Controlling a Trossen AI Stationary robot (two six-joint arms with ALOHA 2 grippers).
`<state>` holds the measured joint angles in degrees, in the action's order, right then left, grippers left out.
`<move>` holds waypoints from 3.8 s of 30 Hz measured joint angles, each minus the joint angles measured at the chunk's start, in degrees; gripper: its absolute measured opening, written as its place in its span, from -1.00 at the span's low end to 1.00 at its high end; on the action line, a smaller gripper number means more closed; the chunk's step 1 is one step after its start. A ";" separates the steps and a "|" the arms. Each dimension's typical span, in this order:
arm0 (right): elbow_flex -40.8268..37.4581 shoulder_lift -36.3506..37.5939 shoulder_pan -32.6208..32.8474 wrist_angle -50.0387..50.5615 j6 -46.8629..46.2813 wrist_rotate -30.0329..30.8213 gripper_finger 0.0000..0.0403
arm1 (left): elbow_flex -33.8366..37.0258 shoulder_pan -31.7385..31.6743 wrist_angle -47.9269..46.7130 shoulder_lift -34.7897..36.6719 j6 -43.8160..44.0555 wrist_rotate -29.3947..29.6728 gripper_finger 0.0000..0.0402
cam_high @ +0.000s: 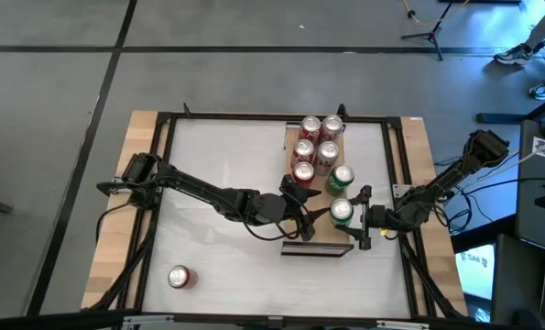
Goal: Place canned beverage on shelf
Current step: Put the green soda can on the shelf aligned with the other green soda can
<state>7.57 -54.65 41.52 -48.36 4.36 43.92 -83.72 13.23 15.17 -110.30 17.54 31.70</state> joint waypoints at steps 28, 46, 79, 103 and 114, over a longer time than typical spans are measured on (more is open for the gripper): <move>-0.02 0.00 0.02 0.04 0.02 -0.04 0.58 | -0.02 0.00 -0.12 0.00 -0.13 -0.38 0.23; -0.15 -0.04 0.02 0.19 0.02 -0.04 0.83 | -0.02 -0.24 -0.12 0.00 -0.50 -2.27 0.23; -0.03 12.77 0.13 8.05 0.60 -2.67 0.84 | -0.07 -0.22 -0.19 0.22 -4.66 -2.48 0.23; -0.02 17.65 0.08 14.11 -0.99 -6.99 0.84 | -0.07 -0.22 -0.16 0.22 -4.66 -2.47 0.23; -0.02 17.64 0.07 14.40 -1.05 -8.48 0.83 | -0.07 -0.22 -0.16 0.20 -4.72 -2.47 0.23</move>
<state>7.55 -37.01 41.58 -33.95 3.31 35.44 -83.79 13.02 15.00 -110.10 12.82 29.23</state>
